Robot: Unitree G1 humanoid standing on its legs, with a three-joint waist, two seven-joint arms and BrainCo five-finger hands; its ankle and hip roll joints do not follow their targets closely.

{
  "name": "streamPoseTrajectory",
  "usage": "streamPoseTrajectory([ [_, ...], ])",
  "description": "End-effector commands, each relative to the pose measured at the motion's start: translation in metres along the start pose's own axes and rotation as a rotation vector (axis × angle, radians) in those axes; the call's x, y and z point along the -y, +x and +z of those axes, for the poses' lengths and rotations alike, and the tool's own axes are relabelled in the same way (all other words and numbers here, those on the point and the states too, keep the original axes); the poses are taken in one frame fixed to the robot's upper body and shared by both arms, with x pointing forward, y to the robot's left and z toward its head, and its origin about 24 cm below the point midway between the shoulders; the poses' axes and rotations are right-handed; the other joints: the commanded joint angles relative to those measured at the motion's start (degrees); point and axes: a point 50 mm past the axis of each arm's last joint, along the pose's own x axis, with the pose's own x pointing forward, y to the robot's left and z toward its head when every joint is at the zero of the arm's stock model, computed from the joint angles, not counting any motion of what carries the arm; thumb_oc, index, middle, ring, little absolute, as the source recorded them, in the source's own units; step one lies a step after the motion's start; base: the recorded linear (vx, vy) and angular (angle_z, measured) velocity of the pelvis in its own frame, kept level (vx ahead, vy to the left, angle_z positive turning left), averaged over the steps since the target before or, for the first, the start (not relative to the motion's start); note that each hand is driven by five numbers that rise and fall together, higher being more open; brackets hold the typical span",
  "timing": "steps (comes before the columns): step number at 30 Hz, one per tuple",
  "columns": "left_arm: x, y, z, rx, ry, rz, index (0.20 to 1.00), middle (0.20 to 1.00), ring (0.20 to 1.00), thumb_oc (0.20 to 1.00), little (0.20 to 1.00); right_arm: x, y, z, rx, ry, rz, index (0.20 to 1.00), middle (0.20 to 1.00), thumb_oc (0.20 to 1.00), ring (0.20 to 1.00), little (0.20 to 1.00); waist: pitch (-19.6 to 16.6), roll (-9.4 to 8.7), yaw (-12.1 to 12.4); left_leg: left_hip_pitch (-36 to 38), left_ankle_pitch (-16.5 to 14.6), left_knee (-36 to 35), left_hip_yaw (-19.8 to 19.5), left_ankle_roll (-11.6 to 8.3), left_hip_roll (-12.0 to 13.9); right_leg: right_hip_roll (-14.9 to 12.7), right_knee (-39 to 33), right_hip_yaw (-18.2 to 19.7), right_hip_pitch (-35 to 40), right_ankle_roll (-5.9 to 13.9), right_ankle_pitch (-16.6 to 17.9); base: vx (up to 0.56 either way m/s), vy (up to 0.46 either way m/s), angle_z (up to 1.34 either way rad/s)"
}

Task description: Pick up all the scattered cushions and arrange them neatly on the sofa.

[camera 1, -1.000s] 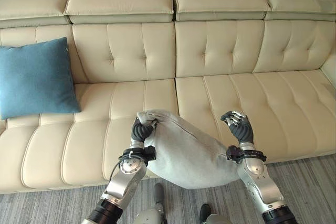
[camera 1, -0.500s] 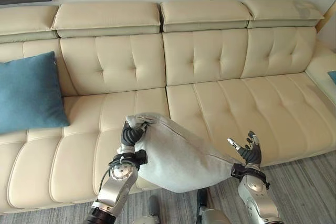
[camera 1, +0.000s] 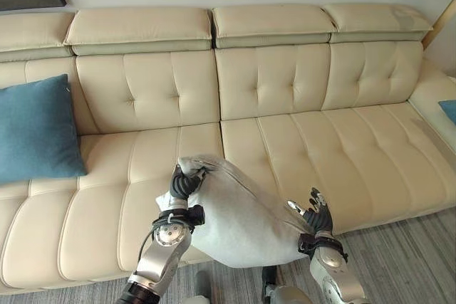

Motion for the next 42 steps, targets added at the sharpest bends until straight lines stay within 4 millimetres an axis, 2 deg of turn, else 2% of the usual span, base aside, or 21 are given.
streamPoseTrajectory([
  [1,0.010,0.012,0.068,0.345,-0.096,-0.052,0.200,0.200,0.200,0.200,0.200,0.026,0.013,0.012,0.069,-0.088,-0.114,1.000,1.000,1.000,1.000,1.000,-1.52,0.84,0.30,1.03,-5.88,-0.01,0.57,-1.19,0.61,-1.88,2.27,0.57,4.16,4.52,-8.75,0.02,0.004,0.04],
  [4,0.006,0.011,0.070,0.353,-0.090,-0.061,0.200,0.200,0.200,0.200,0.200,0.041,0.015,-0.002,0.005,-0.130,-0.162,1.000,1.000,1.000,1.000,1.000,-1.49,0.69,0.17,1.14,-6.06,-0.01,0.63,-1.04,0.59,-1.91,2.27,0.65,4.09,4.64,-8.61,0.00,0.000,0.00],
  [9,0.004,0.010,0.068,0.346,-0.084,-0.068,0.200,0.200,0.200,0.200,0.200,0.039,0.011,-0.020,-0.070,-0.134,-0.144,1.000,1.000,1.000,1.000,1.000,-1.48,0.60,0.22,1.19,-6.27,-0.01,0.72,-0.97,0.54,-1.94,2.26,0.86,4.06,4.69,-8.67,0.00,0.000,0.00],
  [10,0.005,0.009,0.067,0.338,-0.080,-0.075,0.200,0.200,0.200,0.200,0.200,0.027,0.009,-0.027,-0.103,-0.136,-0.091,1.000,1.000,1.000,1.000,1.000,-1.41,0.64,0.41,1.32,-6.40,-0.01,0.76,-0.97,0.51,-1.96,2.17,0.90,4.18,4.68,-8.74,0.00,0.000,0.00],
  [11,0.005,0.009,0.067,0.338,-0.080,-0.074,0.200,0.200,0.200,0.200,0.200,0.027,0.009,-0.027,-0.103,-0.136,-0.091,1.000,1.000,1.000,1.000,1.000,-1.40,0.62,0.39,1.33,-6.41,-0.01,0.76,-0.97,0.51,-1.96,2.16,0.91,4.19,4.68,-8.74,0.00,0.000,0.00],
  [12,0.006,0.009,0.066,0.336,-0.077,-0.077,0.200,0.200,0.200,0.200,0.200,0.016,0.008,-0.029,-0.112,-0.134,-0.042,1.000,1.000,1.000,1.000,1.000,-1.43,0.68,0.55,1.45,-6.49,-0.01,0.73,-1.01,0.43,-2.01,2.00,0.82,4.40,4.67,-8.75,0.00,0.000,0.00],
  [19,0.010,0.009,0.063,0.320,-0.086,-0.081,0.200,0.200,0.200,0.200,0.200,-0.026,-0.002,-0.024,-0.115,-0.033,0.140,1.000,1.000,1.000,1.000,1.000,-1.30,1.06,1.00,1.95,-6.67,-0.01,0.54,-1.21,0.34,-2.11,2.08,0.50,4.84,4.53,-8.95,0.00,0.000,0.00],
  [24,0.014,0.008,0.061,0.304,-0.093,-0.097,0.200,0.200,0.200,0.200,0.200,-0.056,-0.012,-0.017,-0.139,0.130,0.257,1.000,1.000,1.000,1.000,1.000,-1.24,1.14,1.63,2.07,-6.61,-0.01,0.31,-1.54,0.36,-2.10,1.99,0.22,4.98,4.44,-8.91,0.00,0.000,0.00],
  [27,0.019,0.008,0.059,0.285,-0.107,-0.111,0.200,0.200,0.200,0.200,0.200,-0.078,-0.031,-0.022,-0.223,0.292,0.370,1.000,1.000,1.000,1.000,1.000,-1.18,0.89,2.03,2.02,-6.51,-0.01,0.12,-1.80,0.32,-2.04,1.96,-0.02,4.98,4.40,-8.86,0.00,0.000,0.00],
  [29,0.020,0.008,0.058,0.279,-0.110,-0.116,0.200,0.200,0.200,0.200,0.200,-0.082,-0.035,-0.024,-0.250,0.332,0.395,1.000,1.000,1.000,1.000,1.000,-1.21,0.79,2.10,1.98,-6.48,-0.01,0.07,-1.86,0.30,-2.02,1.93,-0.10,5.04,4.39,-8.83,0.00,-0.005,0.02],
  [31,0.026,0.008,0.058,0.267,-0.141,-0.142,0.200,0.200,0.200,0.200,0.200,-0.097,-0.049,-0.028,-0.333,0.446,0.470,1.000,1.000,1.000,1.000,1.000,-1.19,0.48,2.69,1.86,-6.46,-0.01,-0.08,-2.11,0.34,-1.93,1.87,-0.31,5.13,4.30,-8.80,0.00,0.000,0.00],
  [36,0.029,0.008,0.058,0.254,-0.180,-0.157,0.200,0.200,0.200,0.200,0.200,-0.107,-0.058,-0.026,-0.386,0.551,0.534,1.000,1.000,1.000,1.000,1.000,-1.29,0.18,3.36,1.73,-6.41,-0.01,-0.22,-2.32,0.39,-1.82,1.69,-0.51,5.20,4.11,-8.87,0.00,0.000,0.00],
  [37,0.030,0.008,0.057,0.248,-0.185,-0.160,0.200,0.200,0.200,0.200,0.200,-0.108,-0.059,-0.028,-0.401,0.564,0.538,0.630,0.630,0.630,0.630,0.630,-1.30,0.14,3.46,1.72,-6.41,-0.01,-0.25,-2.35,0.39,-1.80,1.69,-0.52,5.22,4.10,-8.87,0.00,0.000,0.00],
  [38,0.030,0.008,0.057,0.247,-0.190,-0.159,0.200,0.200,0.200,0.200,0.200,-0.108,-0.059,-0.027,-0.404,0.583,0.537,0.200,0.200,0.200,0.200,0.200,-1.38,0.13,3.52,1.73,-6.42,-0.01,-0.25,-2.37,0.42,-1.80,1.65,-0.55,5.23,4.09,-8.88,0.00,0.000,0.00],
  [42,0.031,0.008,0.058,0.243,-0.216,-0.159,0.200,0.200,0.200,0.200,0.200,-0.111,-0.060,-0.026,-0.433,0.678,0.538,0.200,0.200,0.200,0.200,0.200,-1.44,0.11,3.57,1.92,-6.52,-0.01,-0.10,-2.44,0.42,-1.85,1.47,-0.57,5.41,4.11,-8.78,0.00,0.000,0.00],
])
